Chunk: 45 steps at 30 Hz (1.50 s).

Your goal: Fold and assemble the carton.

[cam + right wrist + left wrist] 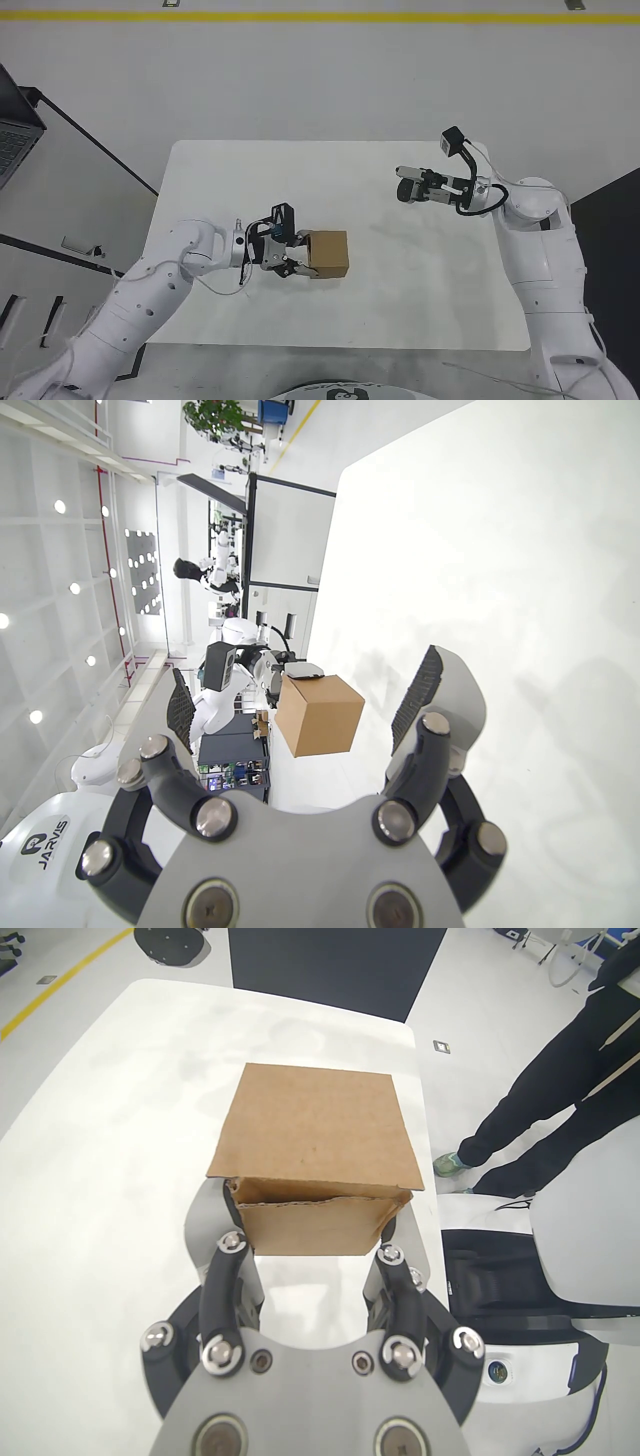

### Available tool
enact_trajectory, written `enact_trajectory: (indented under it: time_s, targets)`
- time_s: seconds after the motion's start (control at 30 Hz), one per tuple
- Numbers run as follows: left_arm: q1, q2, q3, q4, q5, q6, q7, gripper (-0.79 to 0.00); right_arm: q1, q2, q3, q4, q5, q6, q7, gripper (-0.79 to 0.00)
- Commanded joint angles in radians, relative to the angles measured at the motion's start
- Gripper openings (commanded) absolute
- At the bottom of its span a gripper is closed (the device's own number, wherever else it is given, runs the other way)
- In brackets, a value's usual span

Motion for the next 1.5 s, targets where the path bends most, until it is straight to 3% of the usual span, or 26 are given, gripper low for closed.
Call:
enact_trajectory:
  time_s: [0.0, 0.2, 0.6, 1.1, 1.47]
  targets:
    - [-0.021, -0.008, 0.026, 0.038, 0.035, 0.0, 0.046, -0.785, 0.0, 0.0, 0.0, 0.0, 0.0, 0.0, 0.0, 0.0]
    - [-0.083, -0.031, 0.093, 0.118, 0.111, 0.001, 0.146, -0.785, 0.0, 0.0, 0.0, 0.0, 0.0, 0.0, 0.0, 0.0]
    - [-0.08, -0.038, 0.113, 0.126, 0.171, 0.006, 0.174, -0.785, 0.0, 0.0, 0.0, 0.0, 0.0, 0.0, 0.0, 0.0]
    - [-0.242, -0.122, 0.264, 0.397, 0.445, 0.021, 0.568, -0.785, 0.0, 0.0, 0.0, 0.0, 0.0, 0.0, 0.0, 0.0]
    - [-0.233, -0.122, 0.26, 0.391, 0.453, 0.055, 0.548, -0.785, 0.0, 0.0, 0.0, 0.0, 0.0, 0.0, 0.0, 0.0]
